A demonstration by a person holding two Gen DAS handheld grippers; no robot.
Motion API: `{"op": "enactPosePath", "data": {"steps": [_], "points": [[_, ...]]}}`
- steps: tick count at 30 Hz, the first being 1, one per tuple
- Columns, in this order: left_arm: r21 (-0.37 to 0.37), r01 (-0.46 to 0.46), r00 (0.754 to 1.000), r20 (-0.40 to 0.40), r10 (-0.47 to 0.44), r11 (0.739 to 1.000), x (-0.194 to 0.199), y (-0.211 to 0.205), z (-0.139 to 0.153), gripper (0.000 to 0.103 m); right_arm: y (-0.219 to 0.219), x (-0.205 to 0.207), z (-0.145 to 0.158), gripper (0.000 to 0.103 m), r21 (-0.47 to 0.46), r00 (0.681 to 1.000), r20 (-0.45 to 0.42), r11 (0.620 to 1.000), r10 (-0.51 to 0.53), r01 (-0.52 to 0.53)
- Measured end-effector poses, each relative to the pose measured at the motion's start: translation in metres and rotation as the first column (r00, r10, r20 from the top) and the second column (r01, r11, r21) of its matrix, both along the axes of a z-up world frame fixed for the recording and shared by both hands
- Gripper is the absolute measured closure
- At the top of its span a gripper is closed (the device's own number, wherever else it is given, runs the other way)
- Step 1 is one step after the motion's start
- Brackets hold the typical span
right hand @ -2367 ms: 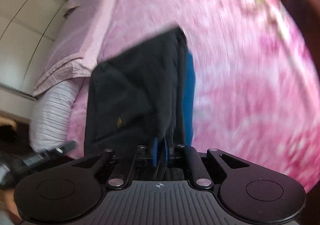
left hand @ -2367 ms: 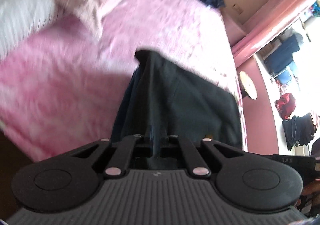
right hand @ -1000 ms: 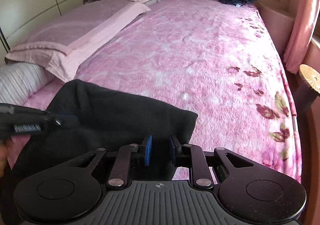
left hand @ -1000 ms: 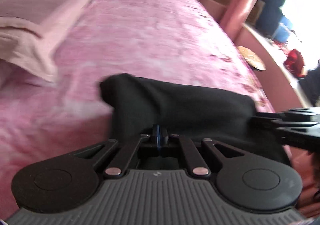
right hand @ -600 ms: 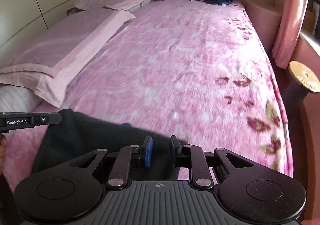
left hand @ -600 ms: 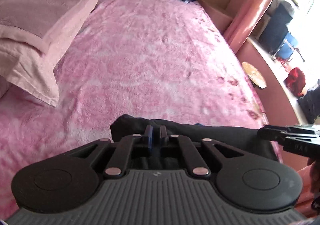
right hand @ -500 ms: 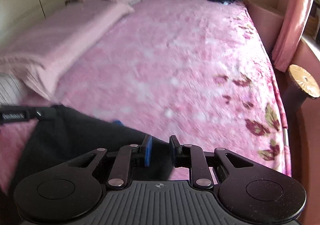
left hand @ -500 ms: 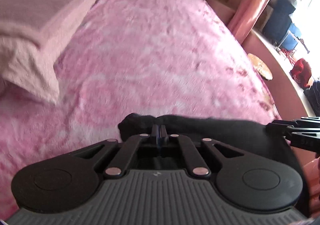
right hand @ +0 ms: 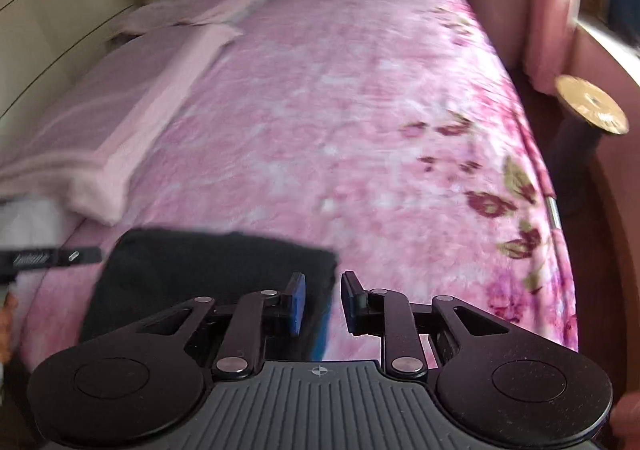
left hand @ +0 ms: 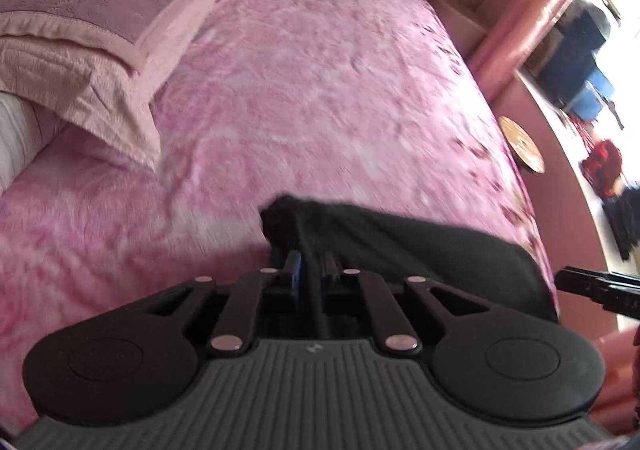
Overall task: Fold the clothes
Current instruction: 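Lower the folded bundle onto the bed with both grippers, then open both grippers and release the folded trousers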
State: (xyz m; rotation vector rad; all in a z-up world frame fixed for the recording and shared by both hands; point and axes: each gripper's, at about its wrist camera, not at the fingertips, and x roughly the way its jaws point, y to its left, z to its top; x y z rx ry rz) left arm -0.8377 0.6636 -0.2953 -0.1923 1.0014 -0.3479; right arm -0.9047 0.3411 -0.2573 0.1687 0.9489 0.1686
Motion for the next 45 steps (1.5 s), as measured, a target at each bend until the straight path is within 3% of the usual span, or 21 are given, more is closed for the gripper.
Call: {"op": "enactPosePath", "data": {"steps": [3, 6, 10, 14, 17, 19, 21, 27, 31, 33, 34, 35, 37, 41, 45], "points": [[-0.025, 0.017, 0.999, -0.041, -0.018, 1.000, -0.030, -0.010, 0.000, 0.098, 0.014, -0.025, 0.001, 0.079, 0.009, 0.997, -0.014, 0.997, 0.077, -0.077], [0.005, 0.000, 0.993, -0.114, 0.001, 1.000, -0.048, -0.018, -0.024, 0.098, 0.022, -0.036, -0.009, 0.079, -0.005, 0.994, -0.062, 0.996, 0.086, -0.087], [0.004, -0.055, 0.993, -0.108, 0.055, 0.998, -0.055, -0.015, -0.012, 0.099, 0.024, -0.041, -0.007, 0.079, -0.034, 0.996, -0.067, 0.997, 0.067, -0.070], [0.002, -0.025, 0.997, -0.075, 0.025, 1.000, -0.068, -0.017, 0.015, 0.098, 0.027, -0.057, 0.016, 0.079, -0.041, 0.996, -0.028, 0.995, 0.085, -0.086], [-0.018, -0.002, 0.997, -0.082, 0.001, 1.000, -0.084, -0.018, 0.022, 0.098, 0.035, -0.073, 0.016, 0.079, 0.004, 0.994, -0.060, 0.995, 0.097, -0.097], [0.025, 0.023, 0.992, -0.128, -0.020, 0.999, -0.095, -0.023, 0.012, 0.098, 0.038, -0.079, 0.001, 0.079, 0.041, 0.984, -0.142, 0.994, 0.104, -0.099], [0.064, 0.014, 0.987, -0.161, -0.004, 0.998, -0.104, -0.027, 0.007, 0.098, 0.037, -0.085, 0.004, 0.079, 0.036, 0.981, -0.154, 0.993, 0.120, -0.115], [0.152, 0.034, 0.991, -0.131, -0.014, 0.988, -0.126, -0.048, 0.046, 0.097, 0.036, -0.102, 0.011, 0.079, 0.024, 0.967, -0.192, 0.986, 0.167, -0.165], [0.207, 0.007, 0.995, -0.103, 0.015, 0.978, -0.151, -0.065, 0.070, 0.089, 0.035, -0.114, 0.016, 0.079, 0.016, 0.956, -0.217, 0.980, 0.197, -0.198], [0.214, -0.022, 0.994, -0.097, 0.044, 0.977, -0.164, -0.074, 0.079, 0.088, 0.035, -0.120, 0.019, 0.075, 0.013, 0.950, -0.230, 0.977, 0.212, -0.215], [0.217, -0.038, 0.994, -0.095, 0.060, 0.975, -0.173, -0.079, 0.083, 0.088, 0.035, -0.123, 0.020, 0.066, 0.012, 0.947, -0.236, 0.975, 0.220, -0.223], [0.220, -0.052, 0.993, -0.095, 0.075, 0.974, -0.183, -0.084, 0.088, 0.088, 0.034, -0.128, 0.022, 0.050, 0.010, 0.945, -0.235, 0.973, 0.226, -0.231], [0.231, -0.069, 0.991, -0.096, 0.094, 0.970, -0.204, -0.096, 0.096, 0.087, 0.029, -0.146, 0.029, 0.038, 0.003, 0.951, -0.198, 0.971, 0.237, -0.241], [0.261, -0.108, 0.990, -0.056, 0.126, 0.959, -0.247, -0.118, 0.118, 0.078, 0.015, -0.178, 0.046, 0.038, -0.030, 0.958, -0.168, 0.970, 0.234, -0.242], [0.273, -0.143, 0.988, -0.020, 0.154, 0.951, -0.287, -0.134, 0.136, 0.076, 0.000, -0.207, 0.063, 0.038, -0.040, 0.962, -0.163, 0.973, 0.218, -0.228]]}}
